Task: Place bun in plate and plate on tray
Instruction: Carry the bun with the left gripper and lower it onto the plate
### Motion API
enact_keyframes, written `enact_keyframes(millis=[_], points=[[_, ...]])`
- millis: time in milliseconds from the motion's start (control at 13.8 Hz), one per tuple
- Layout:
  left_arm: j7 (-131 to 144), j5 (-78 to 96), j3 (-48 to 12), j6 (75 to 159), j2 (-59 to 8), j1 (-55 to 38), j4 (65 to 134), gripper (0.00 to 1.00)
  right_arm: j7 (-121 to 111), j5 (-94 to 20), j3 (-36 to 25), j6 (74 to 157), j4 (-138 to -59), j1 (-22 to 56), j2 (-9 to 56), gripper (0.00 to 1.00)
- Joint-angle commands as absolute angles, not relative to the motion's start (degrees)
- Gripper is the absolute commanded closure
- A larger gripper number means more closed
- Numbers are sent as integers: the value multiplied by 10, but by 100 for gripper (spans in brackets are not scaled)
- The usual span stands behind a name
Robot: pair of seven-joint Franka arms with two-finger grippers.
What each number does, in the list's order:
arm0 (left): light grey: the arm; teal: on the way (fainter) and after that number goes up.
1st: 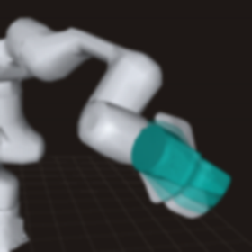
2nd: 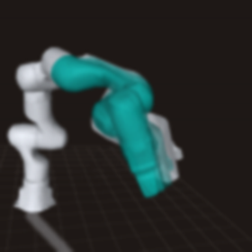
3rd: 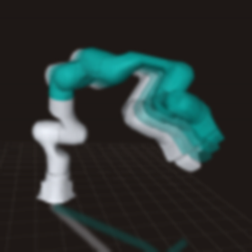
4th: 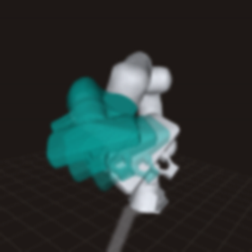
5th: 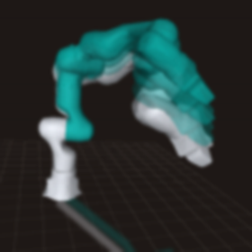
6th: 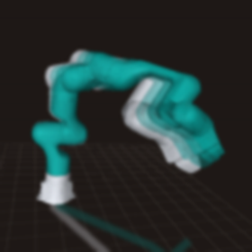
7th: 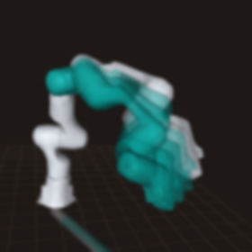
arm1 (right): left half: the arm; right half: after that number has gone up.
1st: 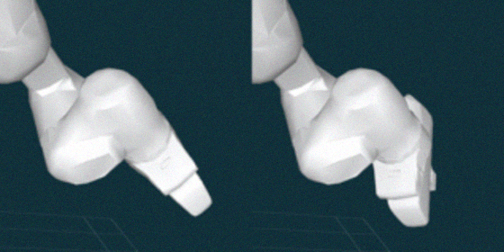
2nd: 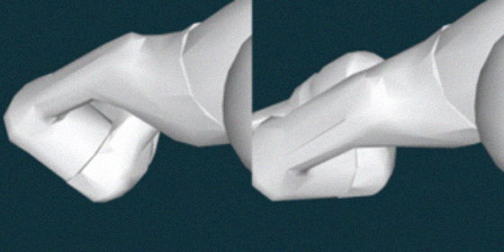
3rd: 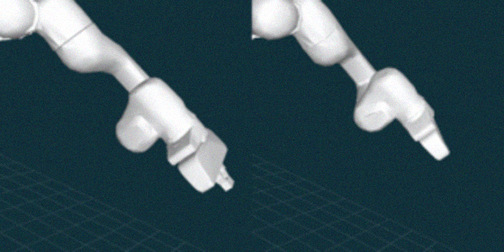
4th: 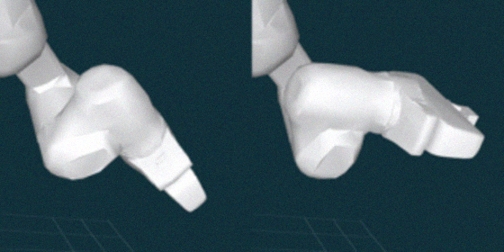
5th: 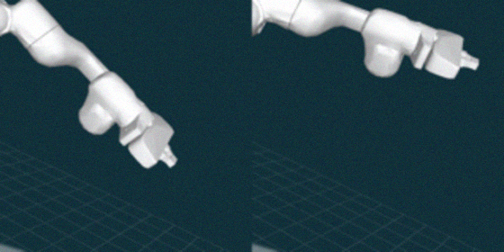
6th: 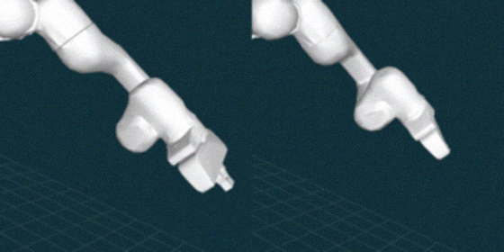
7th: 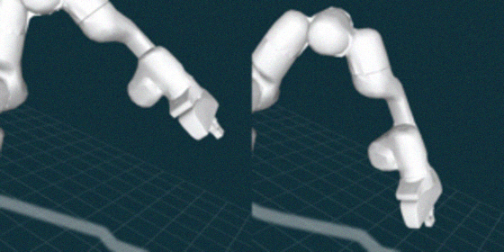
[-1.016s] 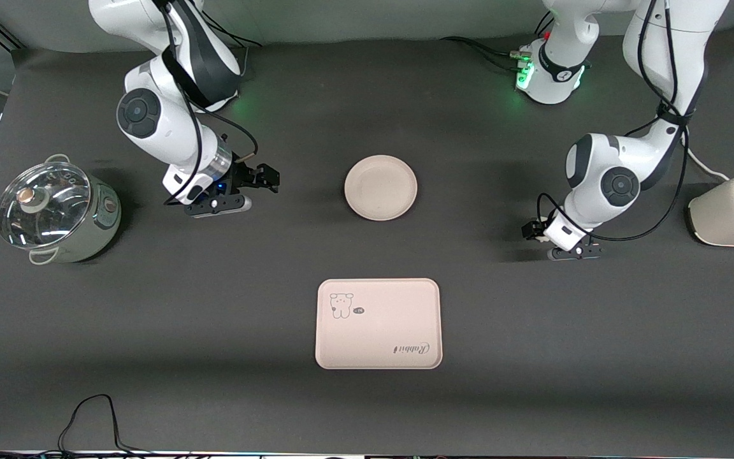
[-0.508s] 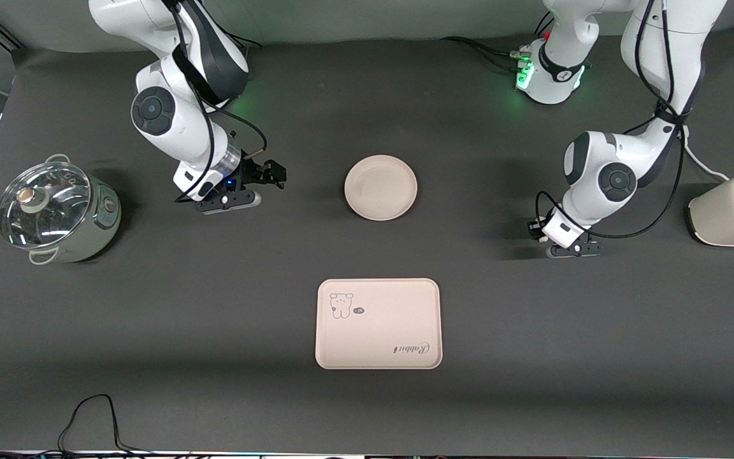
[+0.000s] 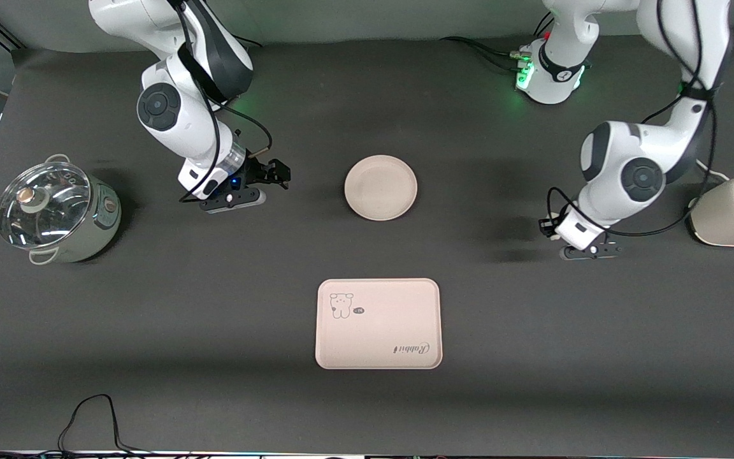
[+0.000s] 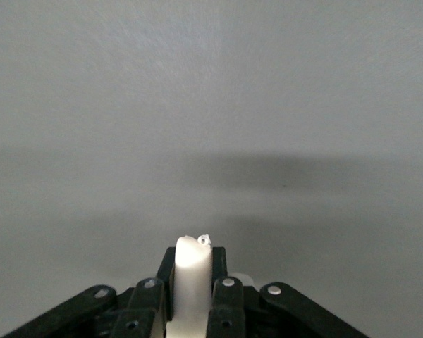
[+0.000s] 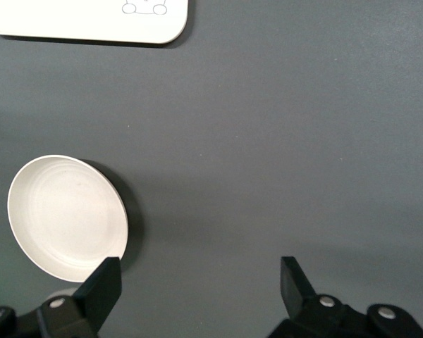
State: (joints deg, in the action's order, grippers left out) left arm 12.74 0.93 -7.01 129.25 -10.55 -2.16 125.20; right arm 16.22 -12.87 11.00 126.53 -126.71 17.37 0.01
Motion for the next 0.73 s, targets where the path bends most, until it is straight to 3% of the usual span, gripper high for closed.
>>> enact_keyframes(millis=[0, 145, 290, 508, 653], points=[[189, 15, -99, 1126, -98, -32, 1122, 76, 182, -118, 107, 1280, -1274, 181, -6, 0], [263, 17, -146, 1051, -114, -33, 1037, 76, 182, -119, 107, 1285, -1274, 185, -2, 0], [355, 17, -208, 1044, -137, -33, 996, 76, 182, -119, 106, 1304, -1275, 185, 8, 0], [500, 23, -299, 1090, -185, -39, 967, 76, 181, -119, 102, 1314, -1274, 185, 13, 0], [585, 16, -310, 1151, -217, -89, 969, 75, 180, -119, 101, 1315, -1274, 183, 13, 0]])
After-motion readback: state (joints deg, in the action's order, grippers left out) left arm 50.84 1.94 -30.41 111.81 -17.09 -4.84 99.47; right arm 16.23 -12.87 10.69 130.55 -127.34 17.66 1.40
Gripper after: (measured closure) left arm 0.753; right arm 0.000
